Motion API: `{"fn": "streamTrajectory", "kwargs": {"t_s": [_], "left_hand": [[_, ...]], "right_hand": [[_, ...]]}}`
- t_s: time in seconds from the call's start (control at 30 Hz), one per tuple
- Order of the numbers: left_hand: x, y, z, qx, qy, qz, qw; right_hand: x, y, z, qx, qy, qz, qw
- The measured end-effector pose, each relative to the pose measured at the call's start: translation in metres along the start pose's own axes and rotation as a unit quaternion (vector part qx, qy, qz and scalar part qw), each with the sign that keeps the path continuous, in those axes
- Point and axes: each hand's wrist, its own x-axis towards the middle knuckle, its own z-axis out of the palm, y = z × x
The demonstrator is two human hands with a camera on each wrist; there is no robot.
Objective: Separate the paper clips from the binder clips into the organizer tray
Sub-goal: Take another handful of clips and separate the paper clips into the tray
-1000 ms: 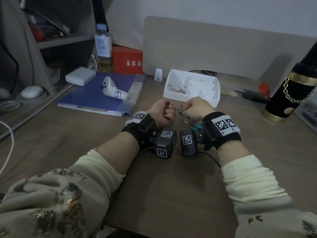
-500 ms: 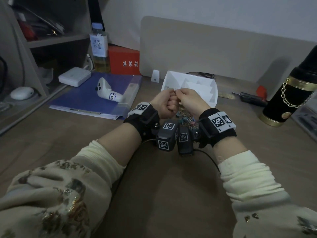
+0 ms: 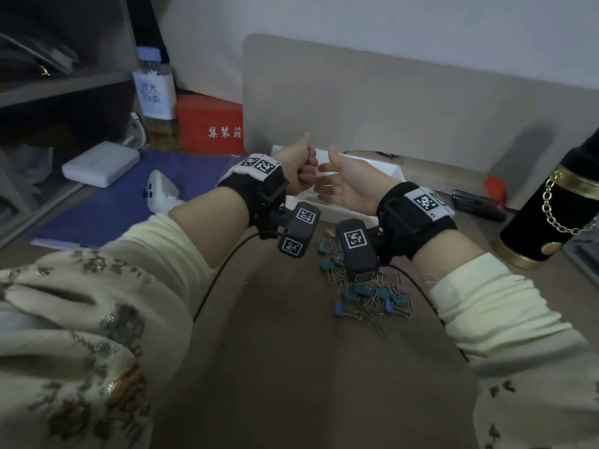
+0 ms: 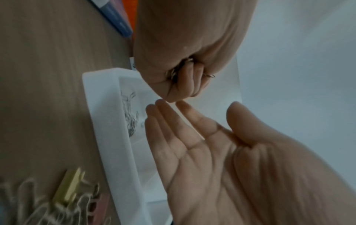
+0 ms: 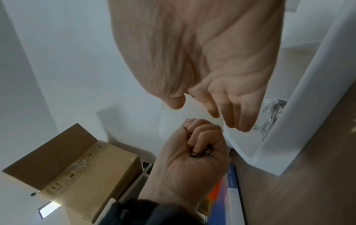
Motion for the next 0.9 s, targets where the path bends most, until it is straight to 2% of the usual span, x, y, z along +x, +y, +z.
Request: {"fn": "streamTrajectory", "kwargs": {"t_s": [0.17, 0.43, 0.57, 0.73, 0.9], "left_hand": [[0.025, 0.010, 0.002, 0.041, 0.038, 0.041, 0.998], [0.049, -0.003, 0.007, 0.067, 0.083, 0.048, 0.993], [0.050, -0.006, 0.015, 0.087, 0.062, 0.036, 0.994], [0.050, -0.007, 0.014, 0.041, 0.023, -0.005, 0.999], [0.037, -0.005, 0.015, 0.049, 0.017, -0.005, 0.999]], "right_hand": [[0.021, 0.005, -0.018, 0.009, 0.028, 0.003, 1.000], [0.041, 0.009, -0.024, 0.042, 0.043, 0.023, 0.998], [0.044, 0.011, -0.024, 0.014, 0.053, 0.017, 0.998], [0.042, 0.012, -0.019, 0.005, 0.039, 0.014, 0.999], [0.032, 0.009, -0.016, -0.027, 0.047, 0.001, 0.999]]}}
